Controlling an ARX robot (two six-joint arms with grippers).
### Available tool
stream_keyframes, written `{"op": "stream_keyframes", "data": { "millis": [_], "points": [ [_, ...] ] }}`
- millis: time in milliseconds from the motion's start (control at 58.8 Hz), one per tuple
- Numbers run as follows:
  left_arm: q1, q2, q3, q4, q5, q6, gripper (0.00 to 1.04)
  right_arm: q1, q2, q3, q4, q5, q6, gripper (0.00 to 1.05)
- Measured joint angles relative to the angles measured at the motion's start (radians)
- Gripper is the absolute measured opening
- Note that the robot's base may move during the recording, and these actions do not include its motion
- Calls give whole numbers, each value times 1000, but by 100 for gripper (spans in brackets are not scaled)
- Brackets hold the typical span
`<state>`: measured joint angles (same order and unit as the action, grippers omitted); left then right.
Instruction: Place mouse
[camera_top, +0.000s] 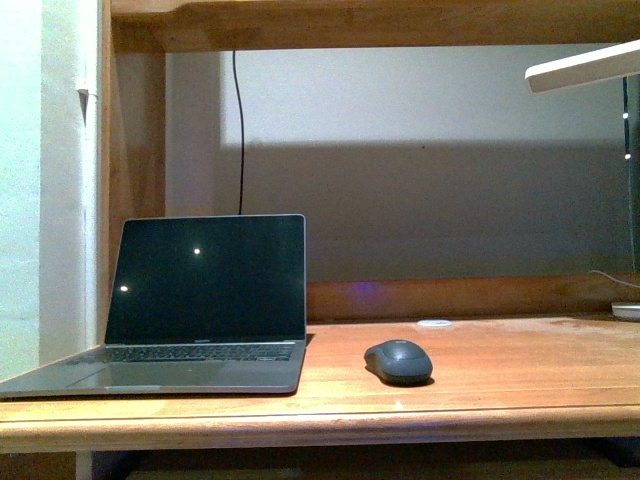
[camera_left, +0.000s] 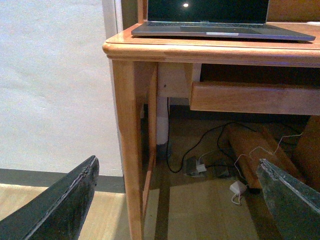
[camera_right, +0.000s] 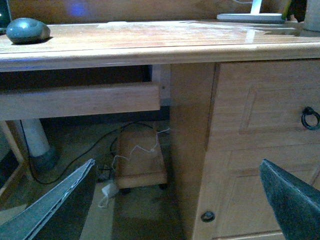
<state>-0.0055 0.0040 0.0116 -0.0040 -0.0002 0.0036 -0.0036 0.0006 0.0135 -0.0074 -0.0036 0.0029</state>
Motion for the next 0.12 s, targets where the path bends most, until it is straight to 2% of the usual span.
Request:
{"op": "stream_keyframes", "data": {
  "millis": [119],
  "points": [
    [0,0,0,0,0,0,97,0,0,0,0,0,0,97]
  ]
}}
